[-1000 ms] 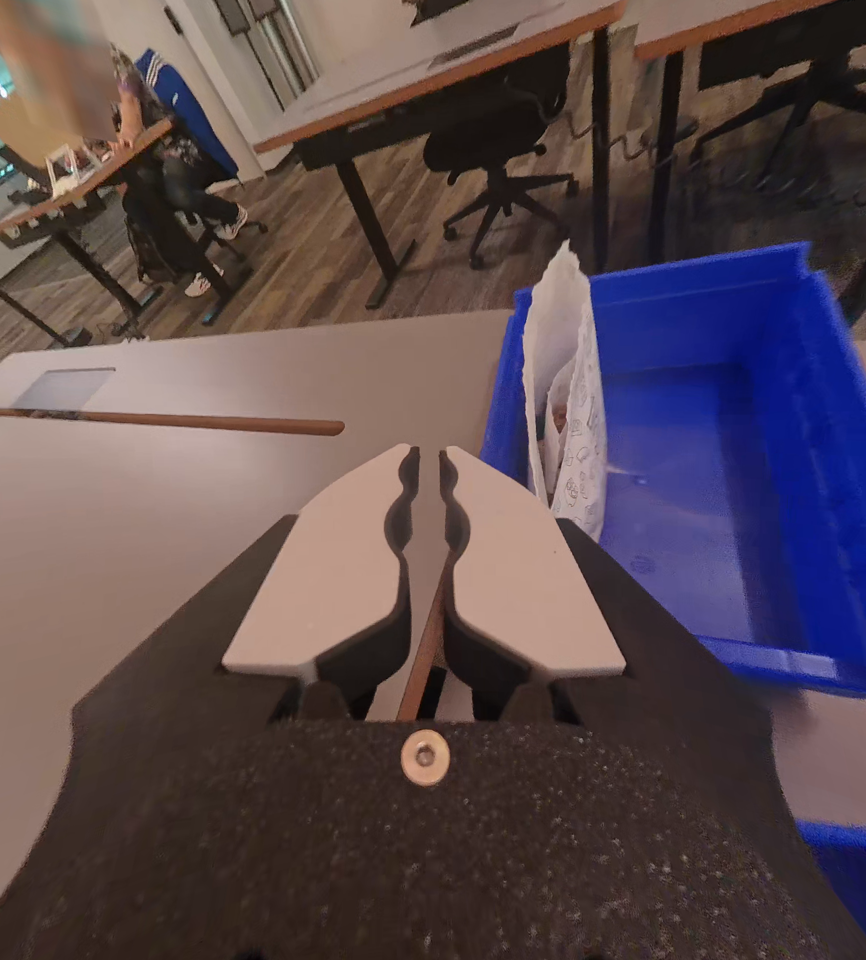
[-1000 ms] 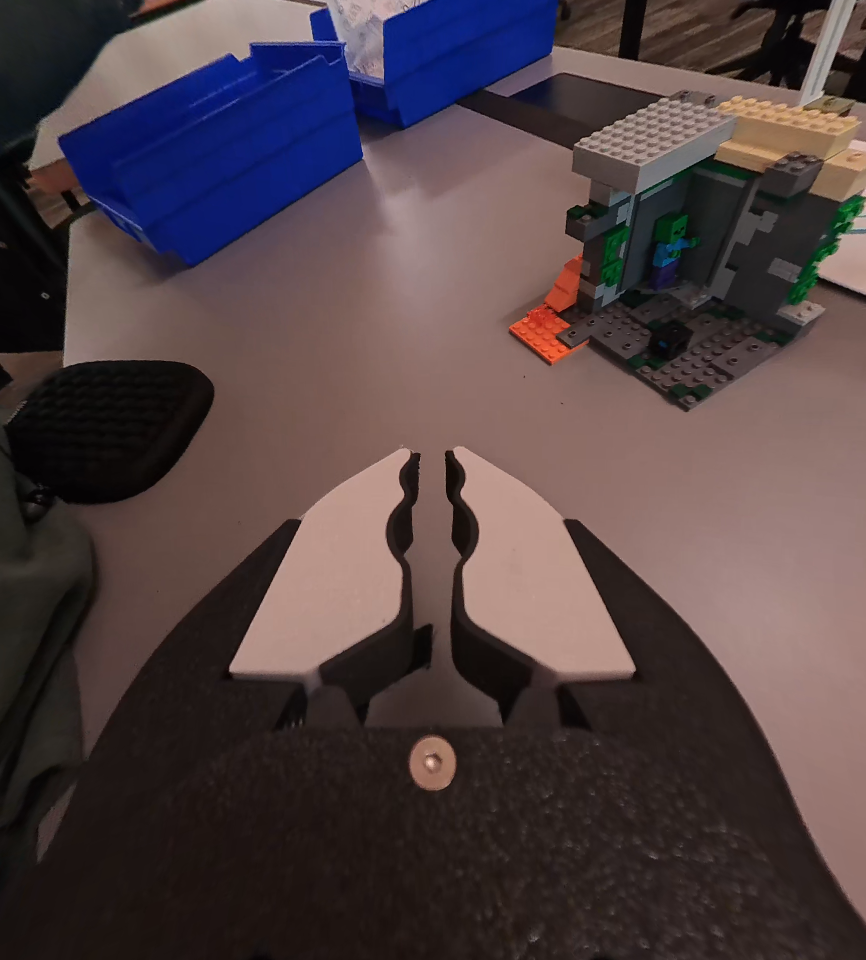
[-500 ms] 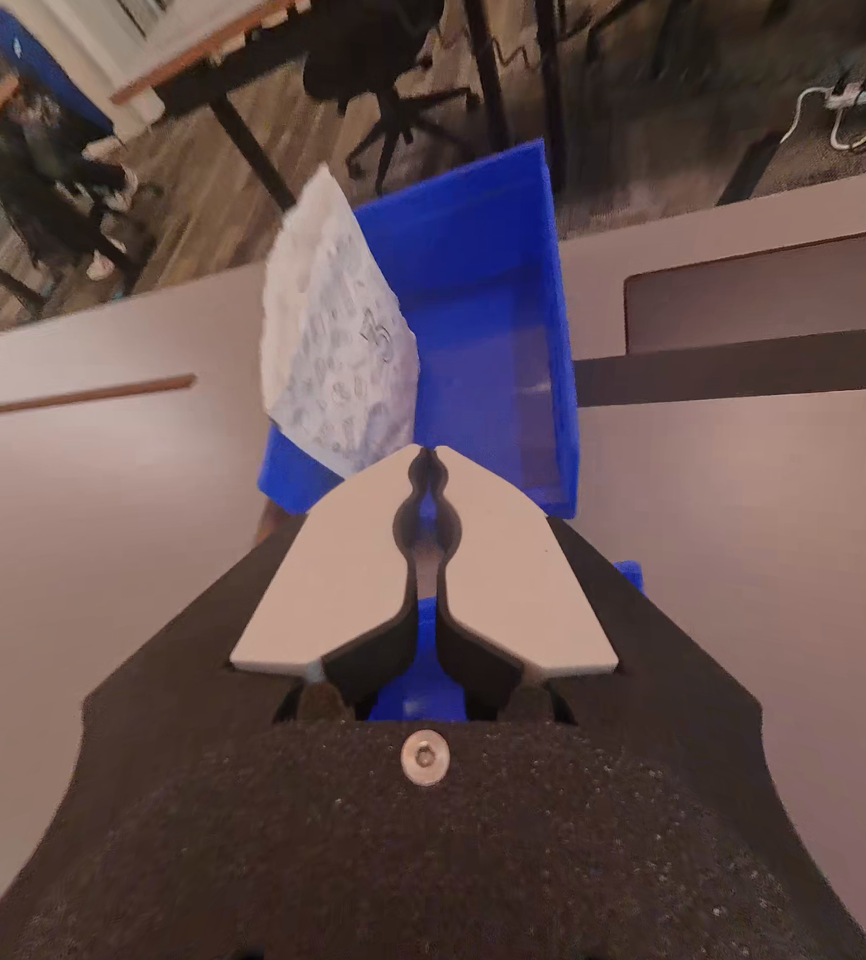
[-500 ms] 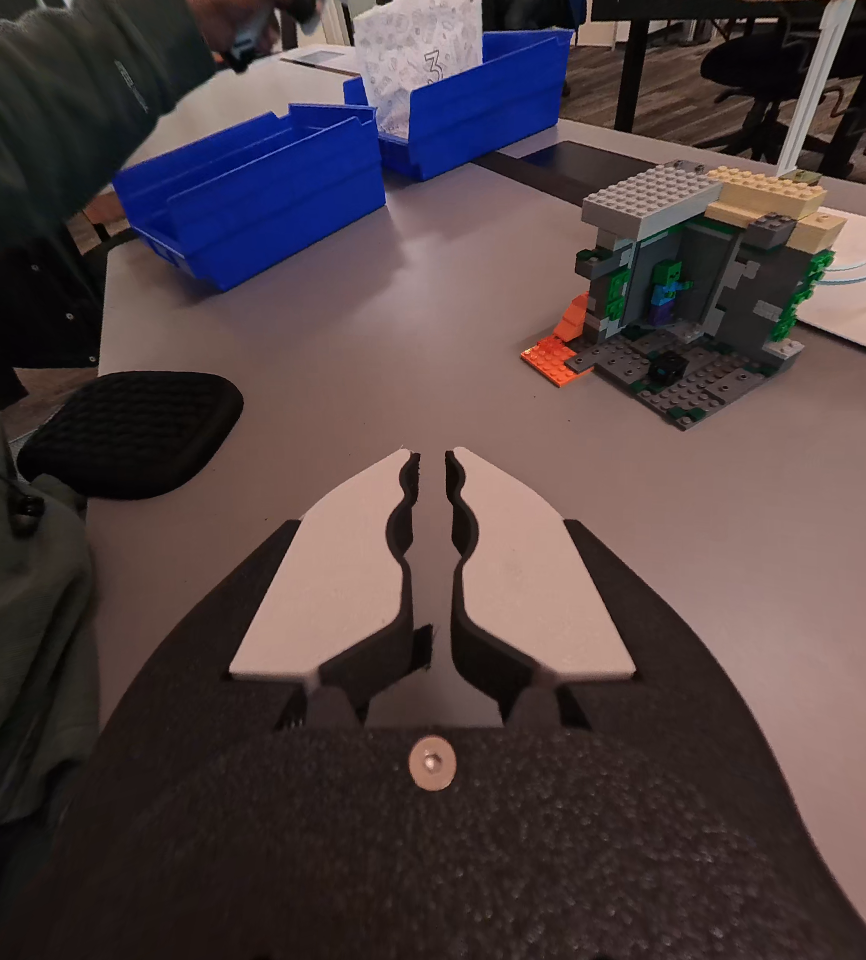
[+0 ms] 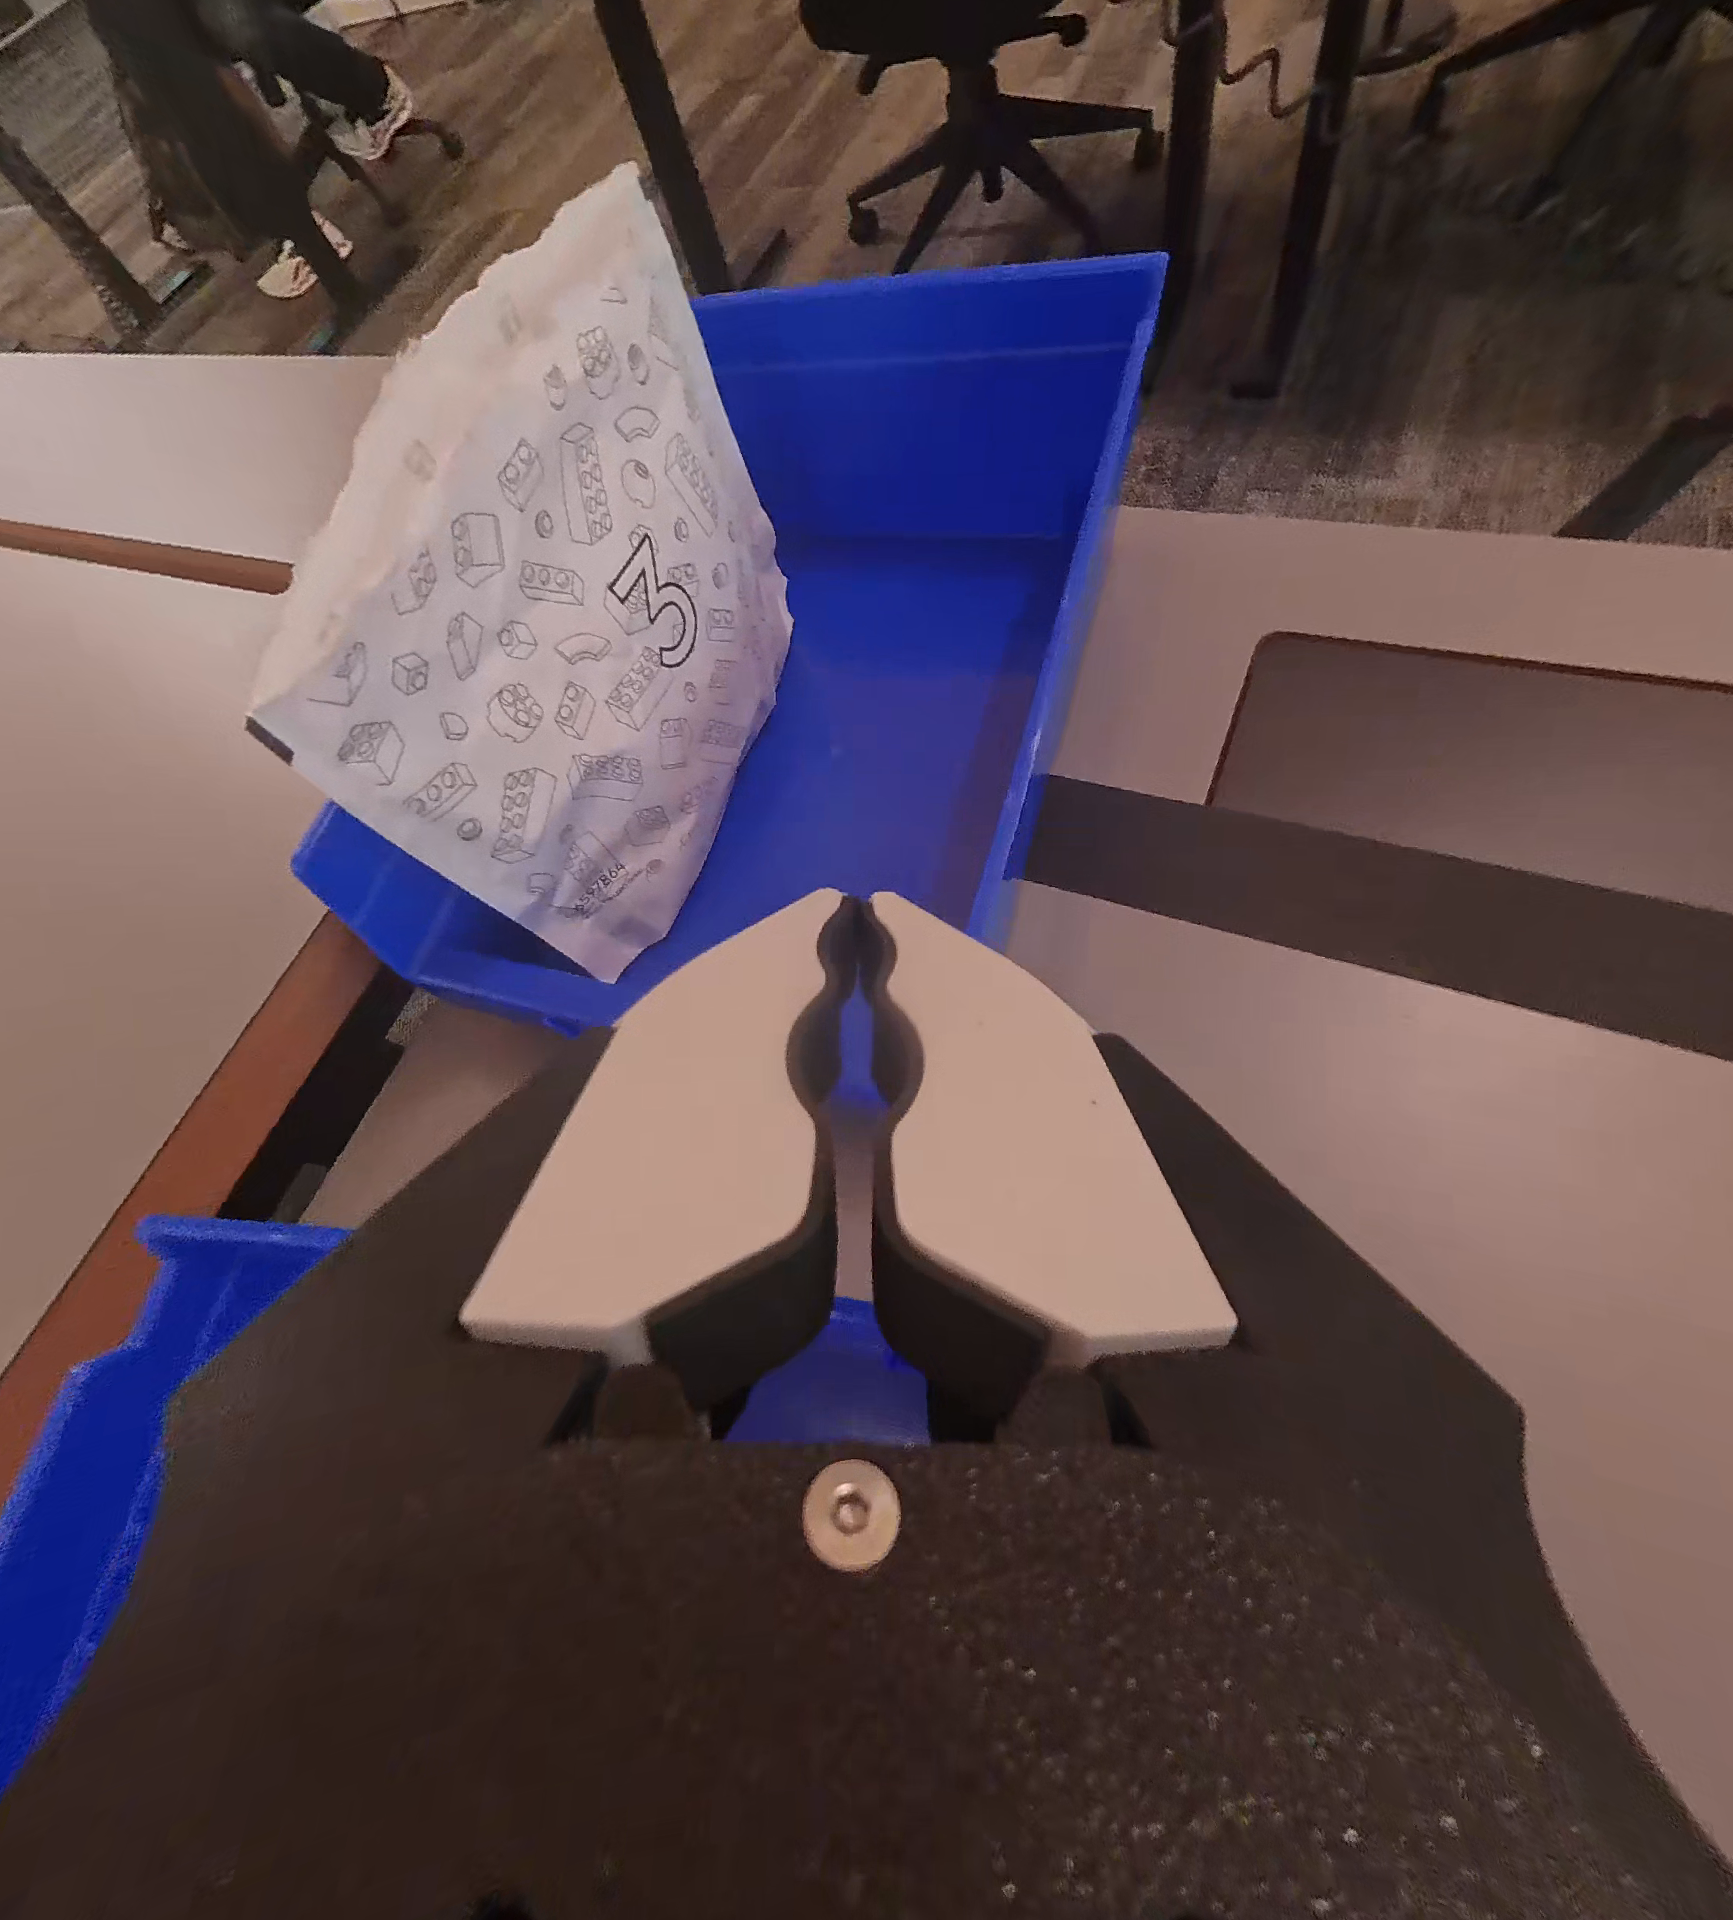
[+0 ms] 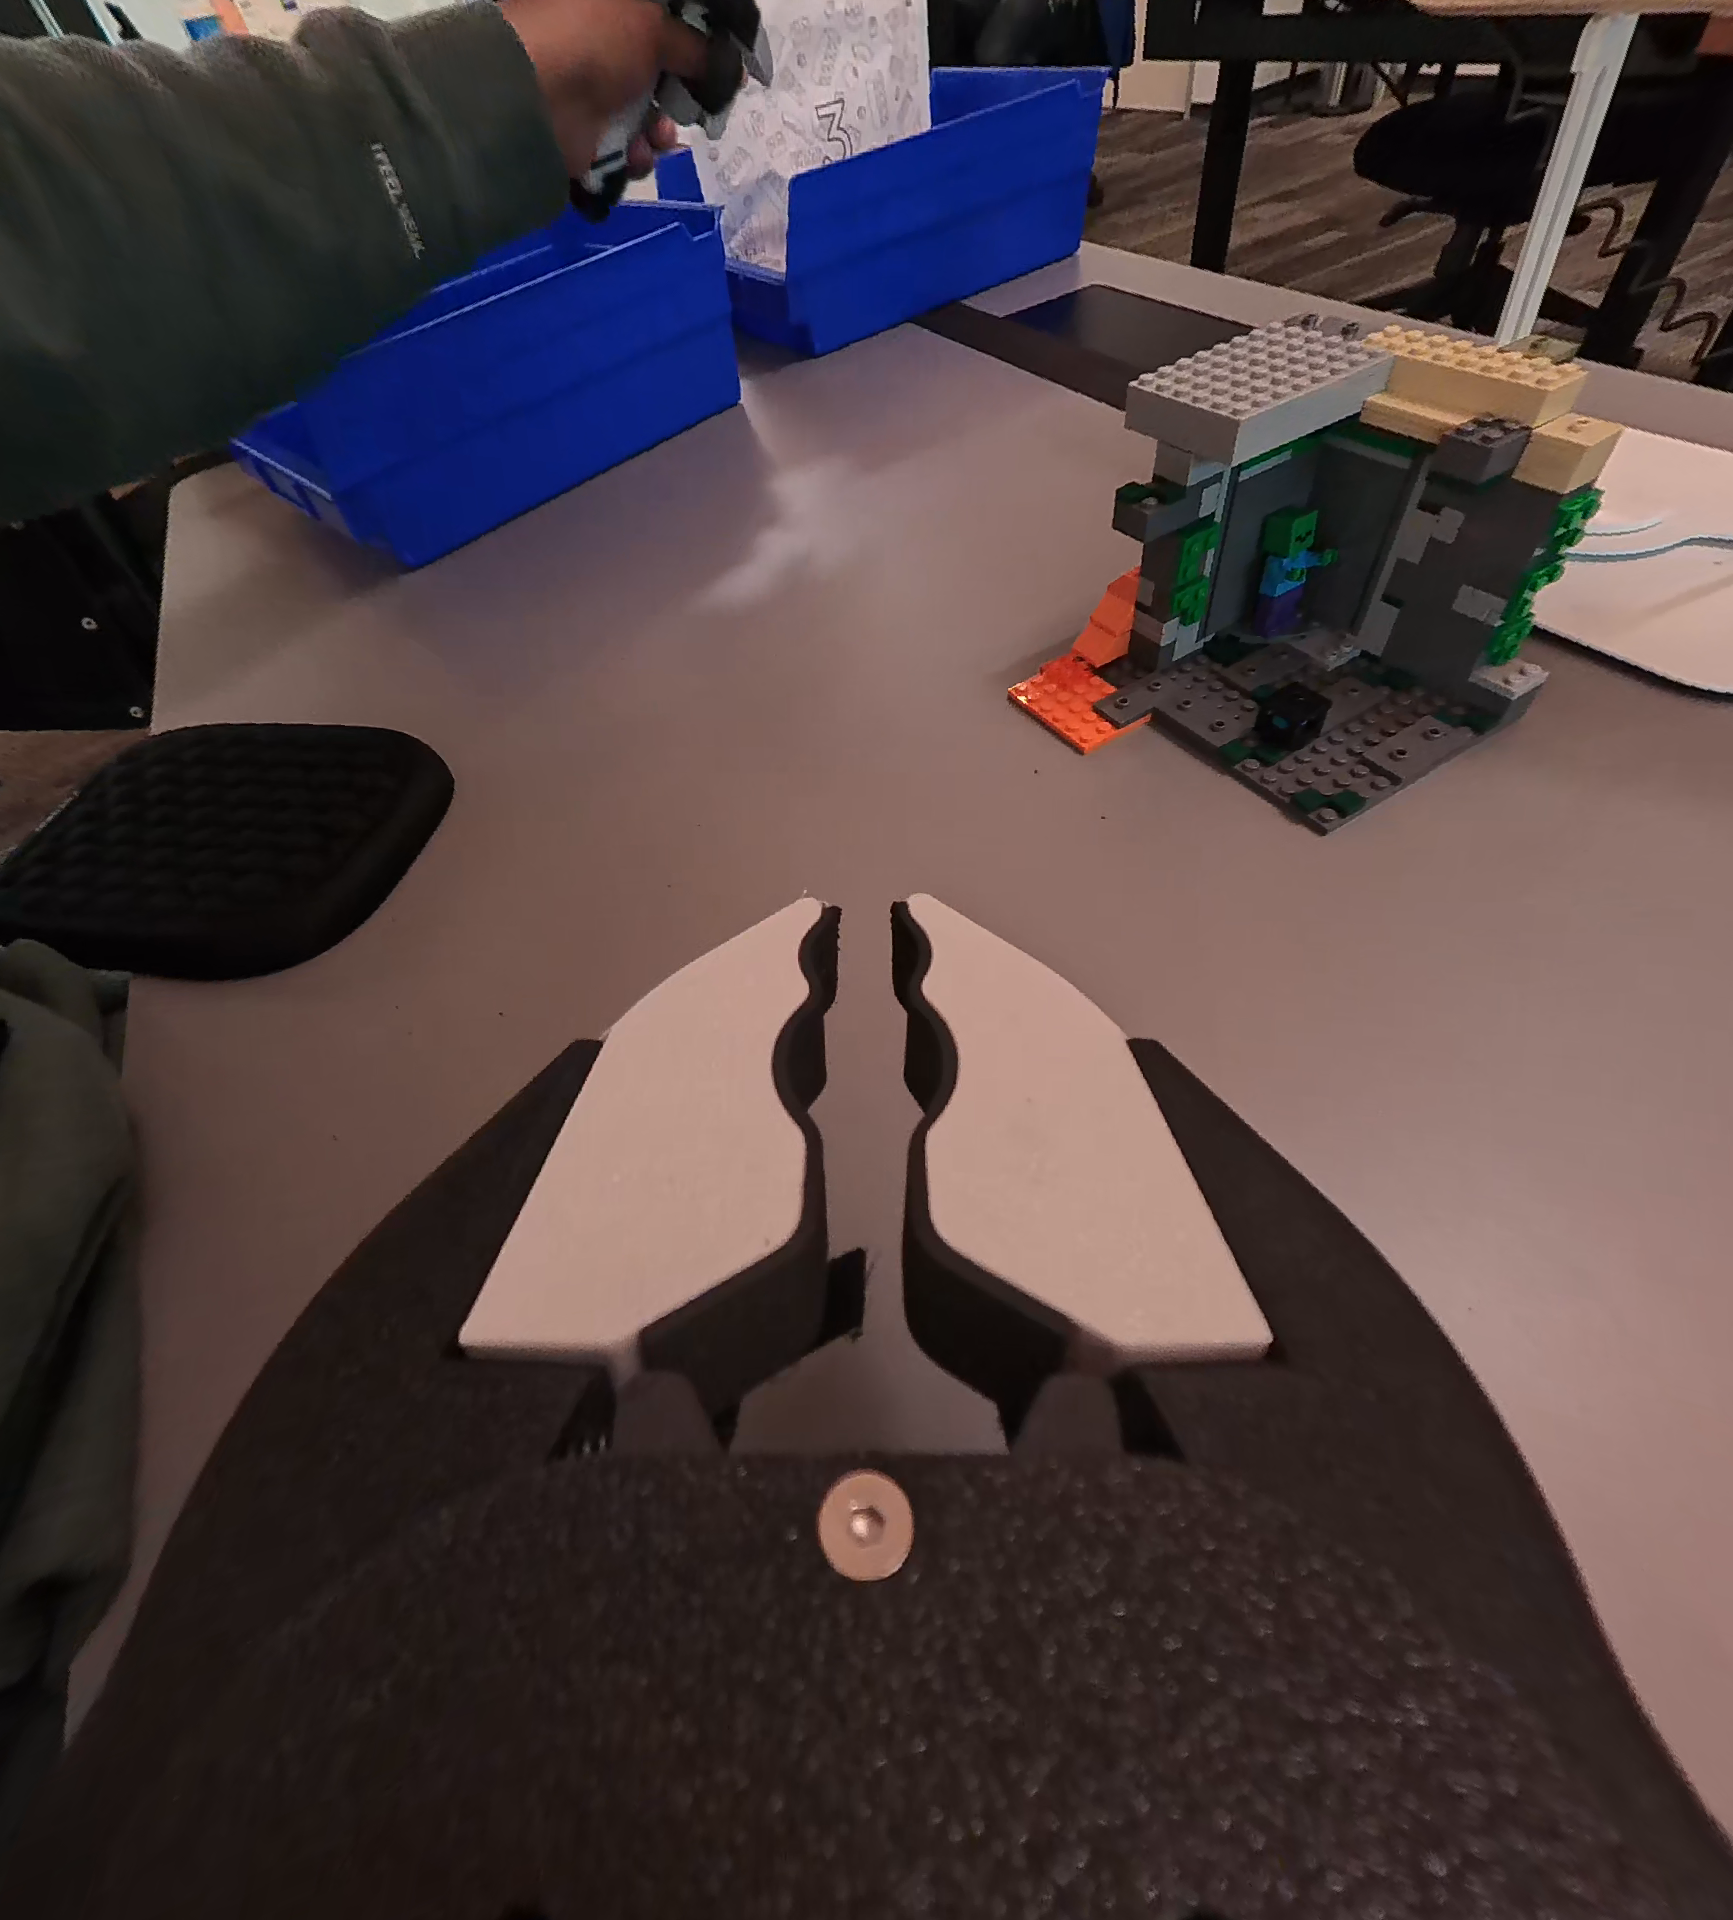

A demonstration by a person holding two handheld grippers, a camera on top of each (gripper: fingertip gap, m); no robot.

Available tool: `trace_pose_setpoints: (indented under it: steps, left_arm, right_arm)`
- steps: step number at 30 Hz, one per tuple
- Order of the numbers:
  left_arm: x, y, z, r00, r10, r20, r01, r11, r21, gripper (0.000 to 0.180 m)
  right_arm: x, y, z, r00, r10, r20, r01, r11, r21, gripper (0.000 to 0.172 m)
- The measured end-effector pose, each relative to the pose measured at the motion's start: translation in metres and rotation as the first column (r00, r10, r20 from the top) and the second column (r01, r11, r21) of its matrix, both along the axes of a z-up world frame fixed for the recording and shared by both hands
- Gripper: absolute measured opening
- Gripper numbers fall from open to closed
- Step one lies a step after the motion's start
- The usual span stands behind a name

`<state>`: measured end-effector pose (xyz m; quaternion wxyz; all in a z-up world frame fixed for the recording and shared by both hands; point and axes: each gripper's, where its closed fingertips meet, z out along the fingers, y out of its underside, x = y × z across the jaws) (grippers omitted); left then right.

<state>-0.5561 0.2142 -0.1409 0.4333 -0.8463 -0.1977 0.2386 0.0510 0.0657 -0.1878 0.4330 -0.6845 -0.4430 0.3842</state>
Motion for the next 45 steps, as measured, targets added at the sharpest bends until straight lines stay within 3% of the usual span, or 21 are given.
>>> trace_pose_setpoints:
  steps: [13,23,26,29,36,45]
  left_arm:
    - [-0.006,0.002,-0.01,0.981,0.183,0.063,-0.189,0.975,0.119,0.0]
    - [0.004,0.01,-0.011,0.986,0.161,0.033,-0.163,0.98,0.114,0.0]
    - [0.02,0.017,0.0,0.998,0.066,0.008,-0.067,0.988,0.138,0.0]
    - [0.056,0.024,0.023,0.992,-0.115,-0.049,0.123,0.969,0.212,0.0]
    - [0.179,-0.002,0.069,0.886,-0.429,-0.177,0.464,0.811,0.356,0.0]
    - [0.353,-0.07,0.039,0.668,-0.743,-0.034,0.652,0.563,0.507,0.0]
  right_arm:
    - [-0.003,-0.01,0.002,0.999,0.04,-0.035,-0.041,0.999,-0.02,0.01]
    - [-0.008,-0.014,-0.002,0.998,0.059,-0.022,-0.059,0.998,-0.024,0.01]
    - [-0.007,-0.014,-0.001,0.998,0.053,-0.026,-0.053,0.998,-0.019,0.009]
    - [-0.006,-0.01,0.002,0.999,0.032,-0.037,-0.032,0.999,-0.006,0.009]
    - [0.008,0.013,0.01,0.989,-0.127,-0.079,0.129,0.991,0.018,0.001]
    - [0.038,0.044,0.012,0.939,-0.334,-0.087,0.342,0.935,0.096,0.001]
